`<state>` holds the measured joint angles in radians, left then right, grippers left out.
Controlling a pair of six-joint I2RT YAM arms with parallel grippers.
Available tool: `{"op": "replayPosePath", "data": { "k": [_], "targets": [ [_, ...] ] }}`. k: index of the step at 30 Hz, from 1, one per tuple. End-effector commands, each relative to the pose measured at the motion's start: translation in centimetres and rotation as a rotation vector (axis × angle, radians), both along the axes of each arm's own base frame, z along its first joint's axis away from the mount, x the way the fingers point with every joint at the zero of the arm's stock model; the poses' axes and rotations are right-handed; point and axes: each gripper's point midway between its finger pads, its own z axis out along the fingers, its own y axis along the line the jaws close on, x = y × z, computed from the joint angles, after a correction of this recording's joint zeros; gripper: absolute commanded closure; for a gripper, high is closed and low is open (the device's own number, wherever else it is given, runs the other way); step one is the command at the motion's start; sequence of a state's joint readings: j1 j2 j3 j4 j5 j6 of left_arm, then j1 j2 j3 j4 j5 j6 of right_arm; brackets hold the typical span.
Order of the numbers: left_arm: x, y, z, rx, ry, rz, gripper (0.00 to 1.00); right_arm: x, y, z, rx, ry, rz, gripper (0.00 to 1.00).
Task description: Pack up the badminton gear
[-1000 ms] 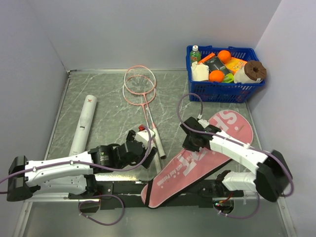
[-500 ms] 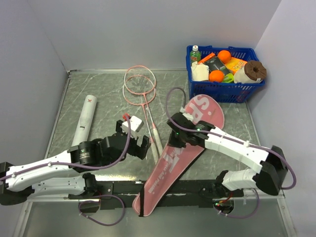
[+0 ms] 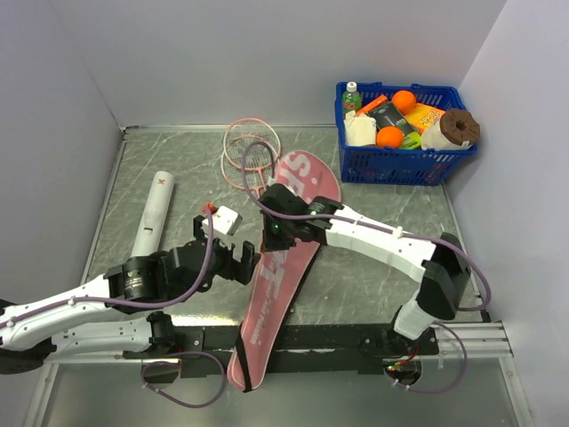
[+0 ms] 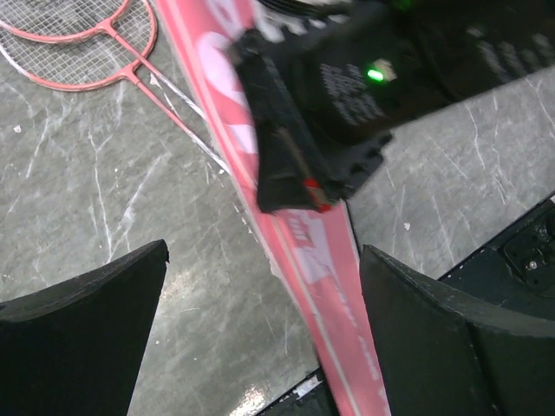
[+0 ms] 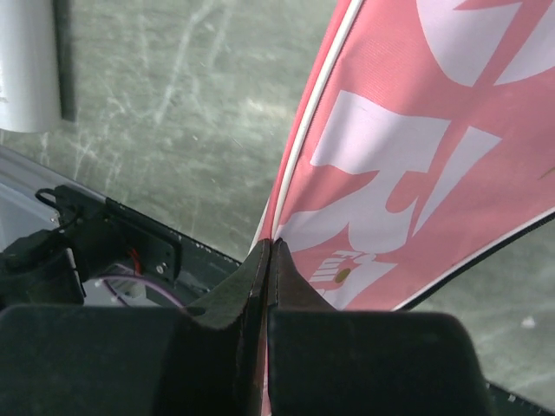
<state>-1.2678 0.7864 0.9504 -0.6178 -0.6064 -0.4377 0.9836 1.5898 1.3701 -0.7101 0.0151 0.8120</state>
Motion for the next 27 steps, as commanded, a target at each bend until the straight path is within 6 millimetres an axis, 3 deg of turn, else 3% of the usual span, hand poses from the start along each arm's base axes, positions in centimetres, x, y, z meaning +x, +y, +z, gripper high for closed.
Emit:
{"op": "replayPosePath", "data": {
  "k": [1,3,5,6,7,8,9,10,11,12,13,14,15,17,18,21,23,24,26,27],
  "targets": [
    [0.2,0.5,1.6,-0.049,-0.020,0.027,0.03,3.5,2.5,3.9,0.034,-0.142,0.091,1.00],
    [0.3,0.7,1.5,-0.045,-0.025,0.037,0.04,4.8,3.2,3.6,0.019,-0.164,0.122,1.00],
    [0.4,0.7,1.3,-0.036,-0.026,0.042,0.04,6.8,4.1,5.0,0.044,-0.215,0.133,1.00],
    [0.4,0.7,1.2,-0.030,-0.027,0.044,0.04,7.2,5.0,4.1,0.049,-0.189,0.159,1.00],
    [0.5,0.7,1.2,-0.028,-0.026,0.049,0.04,8.0,5.8,5.5,0.080,-0.215,0.171,1.00],
    [0.5,0.7,1.1,-0.024,-0.026,0.050,0.04,9.1,6.0,5.6,0.079,-0.226,0.181,1.00],
    [0.6,0.7,0.9,-0.015,-0.026,0.053,0.03,9.9,6.7,4.3,0.061,-0.208,0.188,1.00],
    [0.7,0.7,0.9,-0.012,-0.028,0.061,0.04,10.8,7.7,5.8,0.090,-0.239,0.205,1.00],
    [0.8,0.7,0.7,-0.006,-0.026,0.063,0.04,11.3,8.1,5.7,0.089,-0.238,0.207,1.00],
    [0.8,0.7,0.4,0.003,-0.024,0.066,0.04,12.5,8.6,4.1,0.074,-0.218,0.205,1.00],
    [1.0,0.9,0.3,0.010,-0.027,0.081,0.04,13.3,9.5,5.4,0.111,-0.235,0.207,1.00],
    [1.0,1.0,0.2,0.021,-0.025,0.088,0.03,13.8,9.8,5.2,0.119,-0.230,0.206,1.00],
    [1.1,1.1,0.1,0.022,-0.022,0.100,0.03,14.9,10.3,3.8,0.114,-0.215,0.197,1.00],
    [1.5,1.6,0.0,0.040,-0.029,0.134,0.04,16.1,11.2,4.4,0.157,-0.225,0.195,1.00],
    [1.5,1.8,-0.1,0.039,-0.027,0.146,0.04,16.9,11.6,3.2,0.161,-0.212,0.191,1.00],
    [1.8,1.9,0.0,0.036,-0.035,0.165,0.03,17.4,12.7,3.0,0.207,-0.201,0.209,1.00],
    [1.8,1.7,0.1,0.023,-0.039,0.161,0.04,17.5,13.3,2.9,0.255,-0.199,0.234,0.86],
    [1.7,1.2,0.3,0.010,-0.043,0.137,0.03,17.4,13.4,3.0,0.272,-0.196,0.246,0.71],
    [1.7,0.8,0.4,0.005,-0.049,0.124,0.03,17.3,13.7,2.9,0.311,-0.197,0.273,0.62],
    [1.8,0.7,0.4,0.012,-0.057,0.123,0.03,17.0,13.6,3.9,0.339,-0.206,0.292,0.57]
  ]
}}
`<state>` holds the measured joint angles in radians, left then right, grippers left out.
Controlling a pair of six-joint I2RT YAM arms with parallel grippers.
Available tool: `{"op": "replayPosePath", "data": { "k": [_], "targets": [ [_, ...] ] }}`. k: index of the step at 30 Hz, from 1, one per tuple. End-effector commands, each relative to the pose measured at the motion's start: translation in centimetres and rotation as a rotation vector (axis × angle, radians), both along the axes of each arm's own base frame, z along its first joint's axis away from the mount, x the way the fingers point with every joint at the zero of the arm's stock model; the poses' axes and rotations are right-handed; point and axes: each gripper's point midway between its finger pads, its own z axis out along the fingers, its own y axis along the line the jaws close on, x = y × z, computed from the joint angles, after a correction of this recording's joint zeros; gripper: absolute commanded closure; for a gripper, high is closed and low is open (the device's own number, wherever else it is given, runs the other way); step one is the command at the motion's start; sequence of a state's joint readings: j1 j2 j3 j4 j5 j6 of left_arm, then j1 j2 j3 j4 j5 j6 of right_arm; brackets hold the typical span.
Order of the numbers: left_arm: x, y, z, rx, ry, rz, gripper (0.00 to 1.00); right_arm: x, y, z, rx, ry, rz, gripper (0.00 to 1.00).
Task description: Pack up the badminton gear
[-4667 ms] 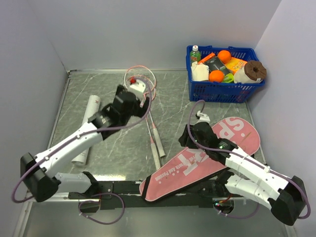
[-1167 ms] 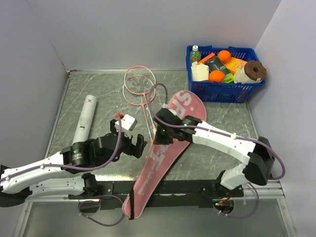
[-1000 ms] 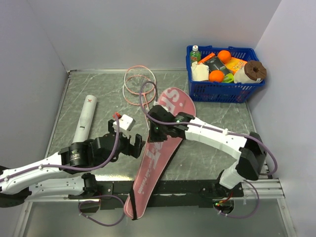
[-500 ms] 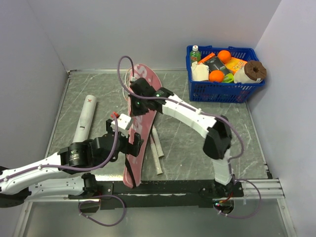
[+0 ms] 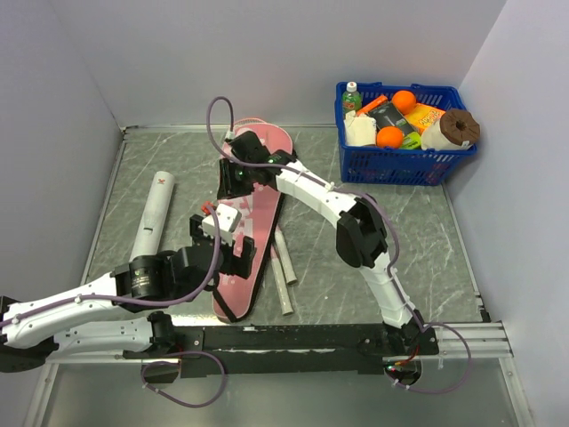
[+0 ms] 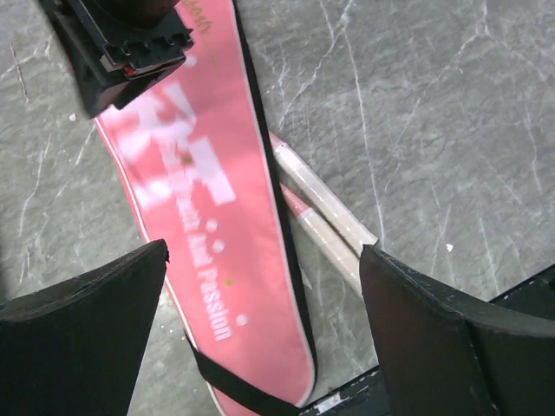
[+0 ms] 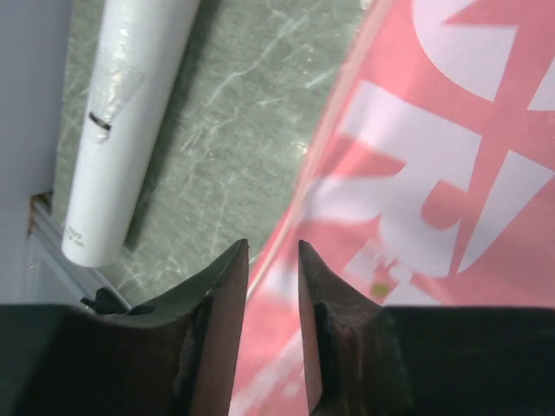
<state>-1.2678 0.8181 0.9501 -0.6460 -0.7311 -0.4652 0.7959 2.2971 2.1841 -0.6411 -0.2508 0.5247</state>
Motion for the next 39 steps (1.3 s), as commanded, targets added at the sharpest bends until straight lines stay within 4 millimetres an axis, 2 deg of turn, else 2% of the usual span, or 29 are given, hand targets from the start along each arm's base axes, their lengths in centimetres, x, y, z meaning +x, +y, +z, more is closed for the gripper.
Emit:
{"op": "replayPosePath", "data": {
  "k": [1,2,3,4,5,6,7,8,9,10,11,12,13,14,15,16,17,18,19,20,21,22,23,25,26,28,29,32,39],
  "targets": [
    [0.5,-0.7,1.0,-0.036,-0.039,0.009,0.03,0.1,1.7,5.0,0.193,-0.098,0.100,0.49],
    [0.7,-0.8,0.8,-0.032,-0.037,0.027,0.04,0.1,1.1,6.9,0.223,-0.133,0.100,0.46],
    [0.9,-0.7,0.8,-0.044,-0.035,0.047,0.04,0.1,0.8,7.7,0.242,-0.152,0.102,0.42],
    [1.1,-0.7,1.0,-0.057,-0.045,0.064,0.04,-0.2,0.1,7.1,0.237,-0.143,0.098,0.41],
    [1.3,-0.8,0.9,-0.061,-0.047,0.071,0.04,0.1,-0.8,9.7,0.277,-0.190,0.089,0.40],
    [1.4,-1.0,0.9,-0.061,-0.050,0.071,0.04,0.1,-1.5,10.5,0.285,-0.201,0.080,0.40],
    [1.6,-1.2,1.0,-0.063,-0.057,0.080,0.04,0.0,-2.5,9.8,0.262,-0.196,0.057,0.39],
    [1.9,-1.5,0.6,-0.036,-0.058,0.092,0.04,-0.3,-3.9,12.2,0.278,-0.240,0.031,0.39],
    [2.1,-1.8,0.2,0.005,-0.063,0.083,0.04,0.1,-6.0,10.4,0.239,-0.214,-0.014,0.39],
    [2.3,-2.1,-0.3,0.036,-0.061,0.079,0.03,0.2,-7.3,10.5,0.233,-0.210,-0.053,0.39],
    [2.6,-2.7,-1.7,0.118,-0.044,0.087,0.04,-0.2,-9.1,12.2,0.251,-0.236,-0.078,0.39],
    [2.8,-2.9,-2.5,0.153,-0.030,0.102,0.04,-0.3,-11.4,9.9,0.203,-0.193,-0.125,0.39],
    [3.1,-3.1,-2.8,0.183,-0.025,0.122,0.04,0.1,-13.3,9.3,0.157,-0.210,-0.182,0.39],
    [3.3,-3.3,-4.8,0.270,-0.006,0.140,0.03,-0.6,-15.0,10.7,0.147,-0.251,-0.218,0.39],
    [3.5,-3.5,-5.5,0.279,0.001,0.154,0.04,-1.2,-17.3,8.0,0.062,-0.229,-0.265,0.39],
    [3.6,-4.0,-7.0,0.317,0.016,0.147,0.04,-1.6,-18.7,7.6,0.028,-0.239,-0.301,0.39],
    [3.5,-4.6,-7.9,0.318,0.040,0.130,0.03,-2.2,-20.3,8.7,0.017,-0.279,-0.341,0.39],
    [3.8,-4.8,-8.8,0.312,0.069,0.135,0.02,-3.3,-21.8,6.8,-0.038,-0.245,-0.356,0.39],
    [3.9,-4.8,-10.0,0.324,0.094,0.130,0.01,-4.0,-22.6,6.4,-0.059,-0.239,-0.365,0.39],
    [3.8,-5.2,-11.5,0.336,0.134,0.110,0.01,-4.9,-23.4,7.2,-0.047,-0.260,-0.368,0.39],
    [4.5,-5.1,-12.2,0.319,0.156,0.133,0.02,-6.1,-24.2,5.8,-0.078,-0.231,-0.362,0.39],
    [4.6,-4.8,-13.5,0.336,0.181,0.138,0.03,-7.0,-24.7,6.6,-0.062,-0.250,-0.363,0.39],
    [5.0,-4.5,-14.4,0.332,0.211,0.150,0.05,-7.9,-25.3,5.2,-0.082,-0.233,-0.356,0.39],
    [5.3,-4.2,-15.8,0.342,0.235,0.157,0.08,-9.0,-26.2,5.7,-0.069,-0.260,-0.353,0.39],
    [5.8,-3.9,-16.4,0.347,0.249,0.165,0.10,-9.6,-26.6,4.7,-0.078,-0.246,-0.351,0.39],
    [5.9,-4.3,-17.7,0.349,0.287,0.141,0.17,-10.4,-26.8,5.0,-0.059,-0.255,-0.342,0.39],
    [6.1,-4.3,-18.0,0.350,0.299,0.143,0.20,-11.0,-26.6,4.3,-0.055,-0.239,-0.323,0.40],
    [6.4,-4.8,-19.3,0.376,0.322,0.137,0.24,-11.4,-26.7,4.1,-0.049,-0.237,-0.311,0.39],
    [6.1,-5.5,-22.0,0.415,0.372,0.116,0.24,-11.3,-26.5,3.2,-0.063,-0.226,-0.292,0.40]
  ]
}}
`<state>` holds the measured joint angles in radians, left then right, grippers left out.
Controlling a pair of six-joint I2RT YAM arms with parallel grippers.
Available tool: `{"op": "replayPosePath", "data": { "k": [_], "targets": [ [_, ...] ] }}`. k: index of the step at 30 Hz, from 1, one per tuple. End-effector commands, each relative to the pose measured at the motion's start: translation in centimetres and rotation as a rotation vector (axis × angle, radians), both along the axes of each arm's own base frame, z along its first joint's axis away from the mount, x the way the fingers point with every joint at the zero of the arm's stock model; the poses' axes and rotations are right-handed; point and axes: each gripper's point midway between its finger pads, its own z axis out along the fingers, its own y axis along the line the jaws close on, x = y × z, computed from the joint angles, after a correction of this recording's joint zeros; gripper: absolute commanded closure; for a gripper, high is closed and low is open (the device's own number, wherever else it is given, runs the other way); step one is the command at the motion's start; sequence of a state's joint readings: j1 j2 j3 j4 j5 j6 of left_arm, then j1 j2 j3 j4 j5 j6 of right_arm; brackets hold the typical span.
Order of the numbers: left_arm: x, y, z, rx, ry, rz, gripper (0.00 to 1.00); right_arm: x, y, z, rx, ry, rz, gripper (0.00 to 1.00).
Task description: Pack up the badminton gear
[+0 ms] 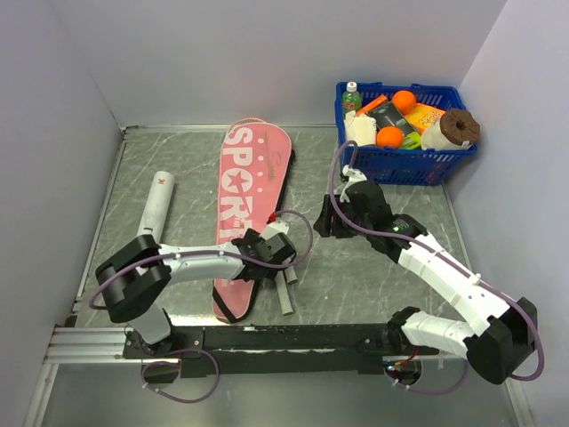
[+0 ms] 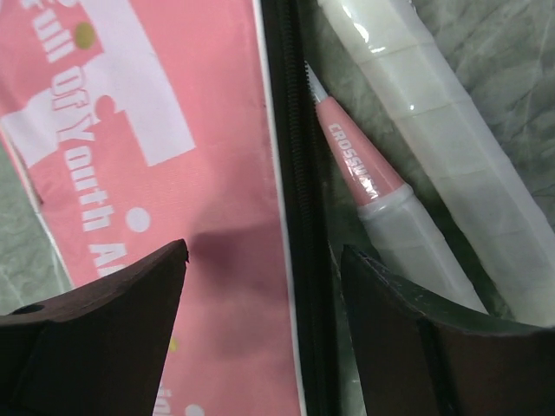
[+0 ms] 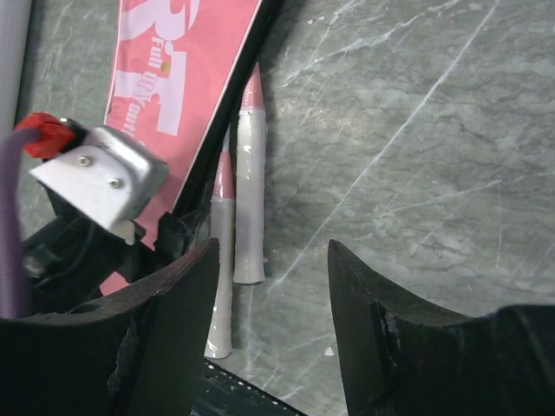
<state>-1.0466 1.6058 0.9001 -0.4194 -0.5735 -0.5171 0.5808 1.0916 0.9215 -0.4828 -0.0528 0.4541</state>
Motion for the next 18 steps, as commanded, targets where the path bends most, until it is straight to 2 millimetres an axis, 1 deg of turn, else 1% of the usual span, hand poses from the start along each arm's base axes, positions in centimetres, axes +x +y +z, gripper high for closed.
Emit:
{"op": "replayPosePath", "data": {
  "k": [1,4,5,6,9,13,18],
  "targets": [
    [0.4,-1.8,-0.2,-0.055,0.008,-0.010,0.25,0.3,0.5,-0.2,0.003,-0.020,0.027,0.40],
    [0.5,-1.7,-0.9,-0.042,0.019,-0.008,0.31,0.2,0.9,-0.6,0.009,-0.005,0.041,0.41],
    [0.7,-1.6,-1.0,-0.041,0.017,-0.007,0.37,0.2,0.9,-0.7,0.012,-0.001,0.040,0.41],
    [0.6,-1.6,-1.0,-0.039,0.019,-0.008,0.40,0.3,1.0,-0.8,0.016,-0.002,0.042,0.41],
    [0.7,-1.4,-0.8,-0.035,0.010,-0.009,0.41,0.2,1.2,-1.2,0.016,0.006,0.048,0.41],
    [0.7,-1.3,0.2,-0.052,-0.004,-0.015,0.41,0.4,1.4,-1.5,0.016,0.018,0.049,0.42],
    [0.6,-1.1,0.7,-0.061,-0.011,-0.016,0.41,0.4,1.9,-1.6,0.031,0.032,0.064,0.42]
  ]
}}
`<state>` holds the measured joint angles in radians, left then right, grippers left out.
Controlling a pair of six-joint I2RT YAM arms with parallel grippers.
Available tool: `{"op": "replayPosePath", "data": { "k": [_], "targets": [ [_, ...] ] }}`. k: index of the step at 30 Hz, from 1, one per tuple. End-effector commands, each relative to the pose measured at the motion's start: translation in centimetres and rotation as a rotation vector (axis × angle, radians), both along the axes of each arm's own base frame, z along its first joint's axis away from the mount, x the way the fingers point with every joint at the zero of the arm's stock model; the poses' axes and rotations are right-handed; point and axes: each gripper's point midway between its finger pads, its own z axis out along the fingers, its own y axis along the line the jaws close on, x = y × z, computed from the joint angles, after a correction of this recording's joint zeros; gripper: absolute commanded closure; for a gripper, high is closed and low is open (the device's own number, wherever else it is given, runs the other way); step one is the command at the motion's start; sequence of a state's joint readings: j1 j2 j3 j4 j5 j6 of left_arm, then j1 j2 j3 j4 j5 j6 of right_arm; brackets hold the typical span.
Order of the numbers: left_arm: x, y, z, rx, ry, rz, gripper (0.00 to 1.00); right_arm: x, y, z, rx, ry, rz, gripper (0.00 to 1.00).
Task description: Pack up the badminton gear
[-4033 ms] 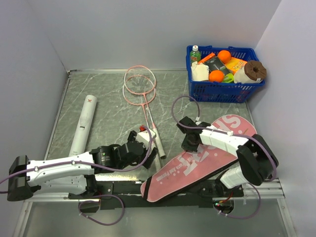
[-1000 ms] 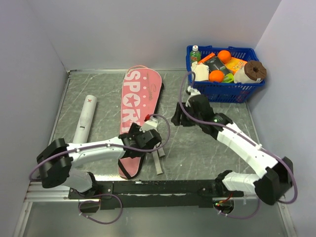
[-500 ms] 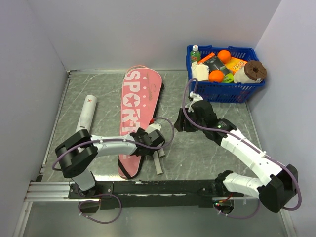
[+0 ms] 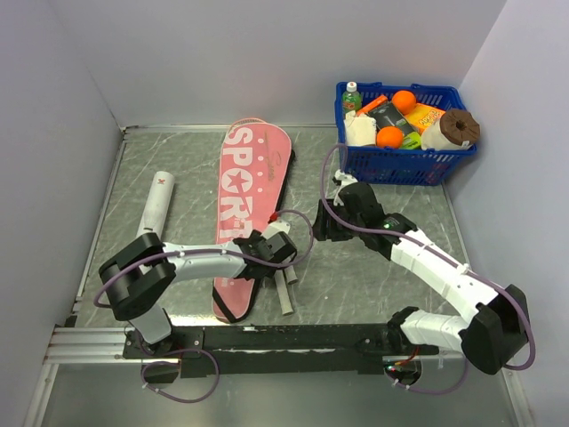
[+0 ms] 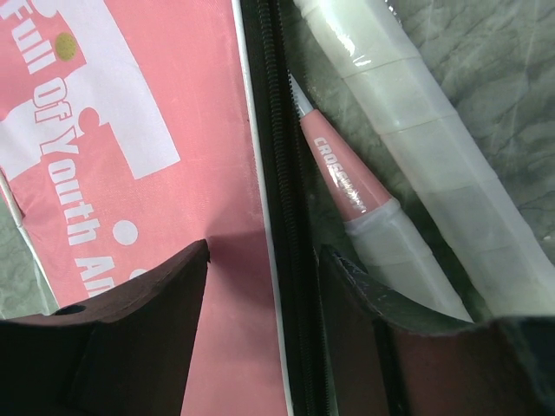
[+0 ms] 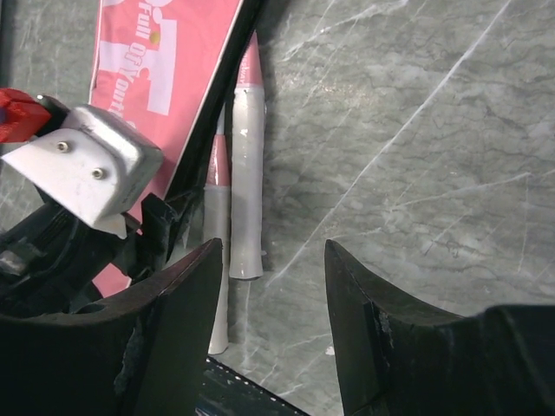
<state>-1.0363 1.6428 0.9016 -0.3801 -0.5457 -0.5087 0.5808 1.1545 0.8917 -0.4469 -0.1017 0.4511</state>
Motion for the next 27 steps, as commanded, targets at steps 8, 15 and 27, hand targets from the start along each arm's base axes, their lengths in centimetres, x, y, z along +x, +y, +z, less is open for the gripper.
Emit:
{"op": "replayPosePath", "data": {
  "k": [8,15,27],
  "targets": [
    [0.4,-0.5,2.5,-0.070,-0.044,-0.009,0.44,0.5,1.3,0.7,0.045,-0.021,0.029,0.43],
    [0.5,-0.2,2.1,-0.047,-0.042,-0.010,0.46,0.5,1.3,0.1,0.039,-0.006,0.028,0.44],
    [0.8,0.2,1.6,-0.045,-0.028,0.000,0.59,0.2,1.5,-0.5,0.048,0.010,0.034,0.44]
  ]
}}
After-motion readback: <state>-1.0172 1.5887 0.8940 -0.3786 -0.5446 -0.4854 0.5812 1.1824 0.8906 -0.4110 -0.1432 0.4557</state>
